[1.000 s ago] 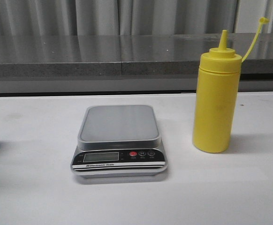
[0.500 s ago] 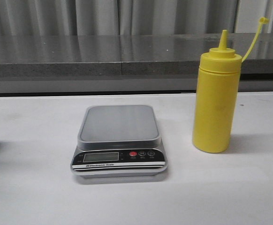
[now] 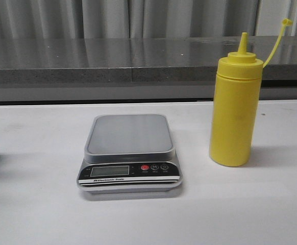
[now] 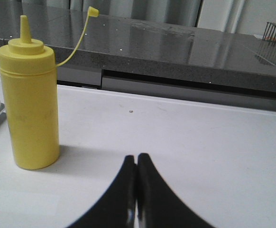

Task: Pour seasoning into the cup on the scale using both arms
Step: 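Close the left gripper on the light blue cup, then lift the cup with the left gripper and carry it over the scale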

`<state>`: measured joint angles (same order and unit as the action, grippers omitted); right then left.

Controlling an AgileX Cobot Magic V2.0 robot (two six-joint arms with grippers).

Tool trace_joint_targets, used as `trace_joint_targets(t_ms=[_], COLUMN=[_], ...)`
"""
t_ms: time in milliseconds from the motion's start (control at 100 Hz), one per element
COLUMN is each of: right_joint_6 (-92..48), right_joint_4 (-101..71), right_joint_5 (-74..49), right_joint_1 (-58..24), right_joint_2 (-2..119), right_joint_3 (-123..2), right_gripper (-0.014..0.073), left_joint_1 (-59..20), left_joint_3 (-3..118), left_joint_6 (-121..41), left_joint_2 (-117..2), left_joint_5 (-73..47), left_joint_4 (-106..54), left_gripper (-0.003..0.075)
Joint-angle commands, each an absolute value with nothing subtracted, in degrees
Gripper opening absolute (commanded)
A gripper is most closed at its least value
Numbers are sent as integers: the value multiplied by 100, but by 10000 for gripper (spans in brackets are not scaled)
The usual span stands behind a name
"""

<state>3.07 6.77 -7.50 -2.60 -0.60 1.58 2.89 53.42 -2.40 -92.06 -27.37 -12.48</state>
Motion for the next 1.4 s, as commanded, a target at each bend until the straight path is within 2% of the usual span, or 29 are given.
trace_joint_targets(t_ms=[0, 120, 220, 440, 580, 860, 1030, 1390], right_joint_6=[286, 286, 286, 286, 286, 286, 286, 286], right_joint_4=[679, 679, 679, 679, 679, 679, 679, 679], right_joint_5=[-245, -245, -245, -245, -245, -245, -245, -245], right_joint_1=[-238, -238, -238, -238, -238, -238, -238, -238], right_joint_2=[-148, -148, -148, -148, -148, -148, -148, -148], right_joint_3=[164, 164, 164, 164, 164, 164, 164, 164], right_gripper=[-66, -66, -66, -66, -66, -66, -66, -66], left_joint_1=[303, 303, 303, 303, 303, 147, -389, -1712], left_joint_3=[5530, 5530, 5542, 5680, 5933, 6952, 7539, 8267], left_joint_6=[-194, -194, -194, -194, -194, -204, -216, -216], left_joint_2=[-9121, -9250, -9250, -9250, -9250, -9233, -9233, -9421], left_joint_5=[-2459, -2444, -2422, -2399, -2712, -4092, -4551, -4385], left_joint_4=[-1289, -1289, -1289, -1289, -1289, -1407, -1460, -1460], left_gripper=[402, 391, 316, -21, -18, -18, -18, -18])
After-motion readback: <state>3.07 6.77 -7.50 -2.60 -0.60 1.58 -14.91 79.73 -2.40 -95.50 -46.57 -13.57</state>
